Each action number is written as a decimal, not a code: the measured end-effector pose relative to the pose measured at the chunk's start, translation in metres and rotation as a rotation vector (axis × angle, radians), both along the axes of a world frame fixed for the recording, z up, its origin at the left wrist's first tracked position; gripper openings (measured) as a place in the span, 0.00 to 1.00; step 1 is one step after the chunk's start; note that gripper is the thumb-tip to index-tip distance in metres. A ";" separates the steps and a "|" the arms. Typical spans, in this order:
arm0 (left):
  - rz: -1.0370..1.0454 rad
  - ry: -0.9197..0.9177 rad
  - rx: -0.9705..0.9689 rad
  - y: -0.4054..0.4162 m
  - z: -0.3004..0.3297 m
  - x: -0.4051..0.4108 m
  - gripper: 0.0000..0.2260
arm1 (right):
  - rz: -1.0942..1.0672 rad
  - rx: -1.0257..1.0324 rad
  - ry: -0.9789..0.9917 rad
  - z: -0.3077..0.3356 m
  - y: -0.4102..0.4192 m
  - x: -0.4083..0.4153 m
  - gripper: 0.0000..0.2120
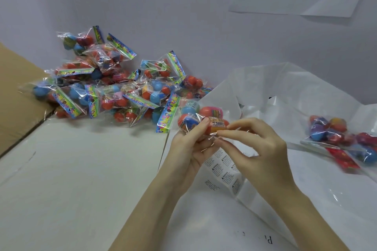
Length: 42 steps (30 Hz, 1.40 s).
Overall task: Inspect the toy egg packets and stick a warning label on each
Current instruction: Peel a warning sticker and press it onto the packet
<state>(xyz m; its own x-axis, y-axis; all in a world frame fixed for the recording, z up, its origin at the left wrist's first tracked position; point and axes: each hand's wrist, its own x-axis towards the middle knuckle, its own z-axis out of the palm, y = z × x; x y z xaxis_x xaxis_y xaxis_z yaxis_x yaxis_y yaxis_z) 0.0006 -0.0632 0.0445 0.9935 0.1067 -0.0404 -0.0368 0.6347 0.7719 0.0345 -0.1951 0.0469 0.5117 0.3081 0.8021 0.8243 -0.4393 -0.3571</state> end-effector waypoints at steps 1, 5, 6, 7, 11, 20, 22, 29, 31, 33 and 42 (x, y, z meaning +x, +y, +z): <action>-0.008 -0.002 -0.007 0.000 0.001 0.000 0.11 | 0.018 0.027 0.014 0.001 -0.001 0.000 0.05; -0.026 -0.009 -0.032 0.000 0.001 -0.001 0.19 | -0.036 -0.069 -0.117 -0.001 -0.003 0.003 0.05; -0.027 -0.012 -0.037 0.000 0.001 -0.002 0.19 | -0.047 -0.081 -0.129 -0.001 -0.003 0.003 0.05; -0.027 -0.016 -0.047 0.000 0.001 -0.002 0.18 | -0.052 -0.078 -0.123 -0.002 -0.003 0.003 0.05; -0.027 -0.027 -0.077 0.000 0.002 -0.001 0.16 | -0.086 -0.057 -0.101 -0.001 -0.001 0.002 0.07; -0.017 -0.026 -0.102 -0.006 0.002 -0.001 0.18 | -0.254 -0.217 -0.454 -0.002 -0.003 0.004 0.06; -0.027 -0.031 -0.099 -0.005 0.002 -0.002 0.15 | -0.235 -0.210 -0.465 -0.002 -0.004 0.005 0.05; -0.080 -0.066 -0.032 0.000 0.007 -0.006 0.19 | -0.176 -0.153 -0.384 -0.003 -0.004 0.006 0.08; -0.098 -0.082 -0.036 0.000 0.007 -0.007 0.15 | -0.152 -0.139 -0.338 -0.004 -0.003 0.005 0.09; -0.096 -0.083 -0.070 0.001 0.006 -0.006 0.15 | -0.113 -0.118 -0.285 -0.005 -0.002 0.006 0.09; -0.048 -0.092 -0.119 0.001 0.003 -0.005 0.13 | -0.091 -0.083 -0.207 -0.004 -0.001 0.004 0.10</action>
<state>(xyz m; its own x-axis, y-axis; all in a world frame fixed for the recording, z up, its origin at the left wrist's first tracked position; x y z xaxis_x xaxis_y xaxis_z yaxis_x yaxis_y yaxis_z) -0.0047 -0.0627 0.0472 0.9974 0.0591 0.0411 -0.0712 0.7241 0.6860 0.0385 -0.1957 0.0430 0.3673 0.3378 0.8666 0.8320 -0.5359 -0.1437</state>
